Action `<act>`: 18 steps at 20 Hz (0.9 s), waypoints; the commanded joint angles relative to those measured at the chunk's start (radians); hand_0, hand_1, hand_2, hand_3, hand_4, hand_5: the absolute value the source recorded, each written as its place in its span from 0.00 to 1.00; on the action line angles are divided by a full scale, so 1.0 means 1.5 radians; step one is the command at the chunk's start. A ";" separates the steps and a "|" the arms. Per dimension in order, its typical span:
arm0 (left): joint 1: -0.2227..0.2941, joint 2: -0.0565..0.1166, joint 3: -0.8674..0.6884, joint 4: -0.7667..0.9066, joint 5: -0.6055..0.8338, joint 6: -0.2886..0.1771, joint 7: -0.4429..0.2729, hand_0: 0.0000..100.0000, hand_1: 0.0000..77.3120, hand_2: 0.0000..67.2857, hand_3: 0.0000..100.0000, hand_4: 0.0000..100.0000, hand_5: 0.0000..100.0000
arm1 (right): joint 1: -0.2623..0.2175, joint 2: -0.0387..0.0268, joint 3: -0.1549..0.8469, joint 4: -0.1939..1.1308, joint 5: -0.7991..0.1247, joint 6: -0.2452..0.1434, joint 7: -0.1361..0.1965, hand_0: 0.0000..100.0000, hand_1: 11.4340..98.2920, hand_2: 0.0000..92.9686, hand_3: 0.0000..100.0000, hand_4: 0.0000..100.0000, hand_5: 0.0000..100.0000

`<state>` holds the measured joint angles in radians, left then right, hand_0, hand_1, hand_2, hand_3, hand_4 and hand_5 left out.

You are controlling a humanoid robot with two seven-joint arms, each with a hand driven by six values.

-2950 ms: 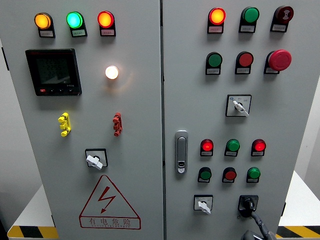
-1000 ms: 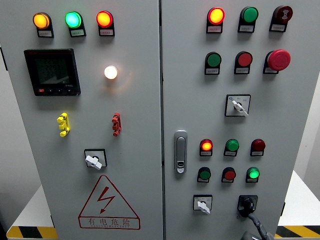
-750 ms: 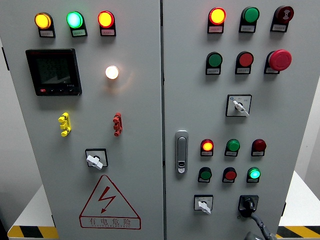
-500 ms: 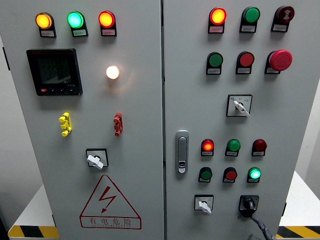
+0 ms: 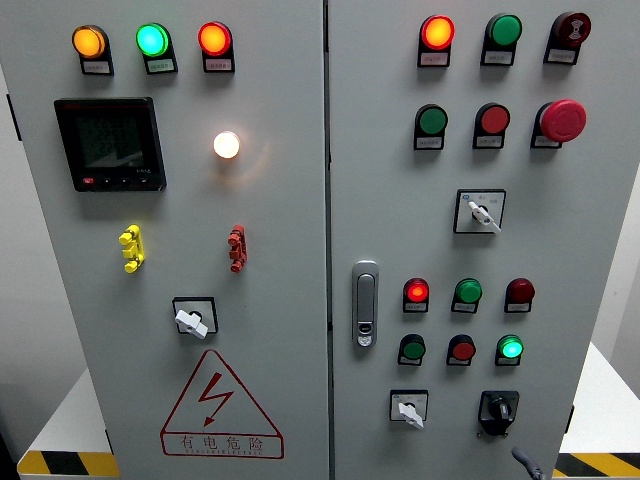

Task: Trip black knob to open circuit
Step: 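Release the knob and lower the right hand away from the cabinet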

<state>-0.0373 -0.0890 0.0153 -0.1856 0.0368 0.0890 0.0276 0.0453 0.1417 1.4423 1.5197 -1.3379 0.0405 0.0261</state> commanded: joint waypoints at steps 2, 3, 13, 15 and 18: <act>-0.001 0.000 0.000 0.000 0.000 0.000 0.000 0.00 0.00 0.29 0.26 0.10 0.09 | -0.027 -0.0004 0.001 0.023 -0.025 0.001 0.000 1.00 0.37 0.04 0.37 0.25 0.49; 0.000 0.000 0.000 0.000 0.000 0.000 0.000 0.00 0.00 0.29 0.26 0.10 0.09 | -0.033 -0.0014 0.001 0.028 -0.037 0.001 0.001 1.00 0.37 0.02 0.33 0.22 0.46; 0.000 0.000 0.000 0.000 0.000 0.000 0.000 0.00 0.00 0.29 0.26 0.10 0.09 | -0.056 -0.0055 0.004 0.047 -0.064 -0.003 0.012 1.00 0.38 0.03 0.24 0.15 0.28; 0.000 0.000 0.000 0.000 0.000 0.000 0.000 0.00 0.00 0.29 0.26 0.10 0.09 | -0.062 -0.0065 0.006 0.039 -0.064 -0.003 0.012 1.00 0.38 0.03 0.24 0.15 0.28; -0.001 0.000 0.000 0.000 0.000 0.000 0.000 0.00 0.00 0.29 0.26 0.10 0.09 | -0.069 -0.0085 0.010 0.037 -0.064 -0.005 0.014 1.00 0.38 0.03 0.23 0.14 0.28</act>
<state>-0.0368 -0.0891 0.0153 -0.1856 0.0368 0.0890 0.0276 -0.0532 0.1309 1.4555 1.5773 -1.4342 0.0342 0.0465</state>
